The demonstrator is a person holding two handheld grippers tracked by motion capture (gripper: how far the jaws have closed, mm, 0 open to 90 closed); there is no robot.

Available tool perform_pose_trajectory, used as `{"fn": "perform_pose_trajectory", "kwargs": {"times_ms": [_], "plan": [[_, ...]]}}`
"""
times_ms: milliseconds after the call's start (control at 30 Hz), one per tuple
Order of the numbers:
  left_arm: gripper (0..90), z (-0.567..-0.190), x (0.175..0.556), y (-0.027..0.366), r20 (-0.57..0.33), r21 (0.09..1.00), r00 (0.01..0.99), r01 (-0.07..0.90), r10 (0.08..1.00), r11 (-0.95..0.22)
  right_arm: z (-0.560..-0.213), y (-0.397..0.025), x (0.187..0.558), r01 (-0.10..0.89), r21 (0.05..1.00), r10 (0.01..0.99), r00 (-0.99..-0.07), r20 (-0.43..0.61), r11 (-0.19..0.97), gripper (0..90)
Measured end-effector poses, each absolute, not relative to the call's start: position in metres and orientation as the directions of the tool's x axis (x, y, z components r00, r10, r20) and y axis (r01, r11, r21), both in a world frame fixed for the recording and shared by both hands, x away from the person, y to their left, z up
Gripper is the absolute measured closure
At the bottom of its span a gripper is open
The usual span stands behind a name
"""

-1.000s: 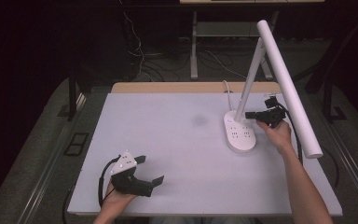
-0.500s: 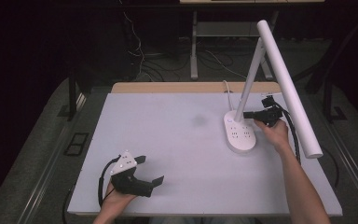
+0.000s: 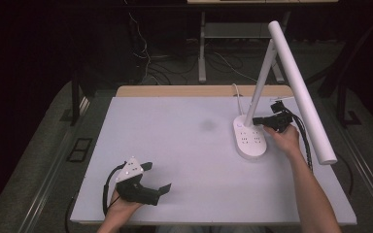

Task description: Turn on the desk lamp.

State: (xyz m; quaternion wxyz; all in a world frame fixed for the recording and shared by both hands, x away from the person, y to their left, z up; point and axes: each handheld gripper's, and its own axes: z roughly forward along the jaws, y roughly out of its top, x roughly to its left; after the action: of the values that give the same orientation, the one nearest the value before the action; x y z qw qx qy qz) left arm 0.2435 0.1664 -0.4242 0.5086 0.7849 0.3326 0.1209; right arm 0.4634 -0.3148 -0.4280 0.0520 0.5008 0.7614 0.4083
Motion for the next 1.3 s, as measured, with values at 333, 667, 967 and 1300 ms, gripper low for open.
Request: {"fn": "perform_pose_trajectory", "kwargs": {"times_ms": [333,667,967,1300], "plan": [[0.0,-0.425,0.243,0.165,-0.146,0.876,0.753,0.399,0.642,-0.269,-0.431,-0.317,0.464,0.723,0.673,0.797,-0.495,0.346,0.157,89.9],[0.0,-0.424,0.243,0.165,-0.143,0.879,0.755,0.394,0.64,-0.268,-0.428,-0.315,0.463,0.738,0.659,0.81,-0.47,0.352,0.142,89.7],[0.0,-0.425,0.244,0.164,-0.143,0.876,0.756,0.397,0.639,-0.273,-0.416,-0.321,0.46,0.742,0.647,0.825,-0.47,0.312,0.178,89.7],[0.0,-0.425,0.244,0.164,-0.143,0.872,0.756,0.401,0.639,-0.28,-0.398,-0.331,0.449,0.736,0.656,0.83,-0.463,0.311,0.165,89.7]]}}
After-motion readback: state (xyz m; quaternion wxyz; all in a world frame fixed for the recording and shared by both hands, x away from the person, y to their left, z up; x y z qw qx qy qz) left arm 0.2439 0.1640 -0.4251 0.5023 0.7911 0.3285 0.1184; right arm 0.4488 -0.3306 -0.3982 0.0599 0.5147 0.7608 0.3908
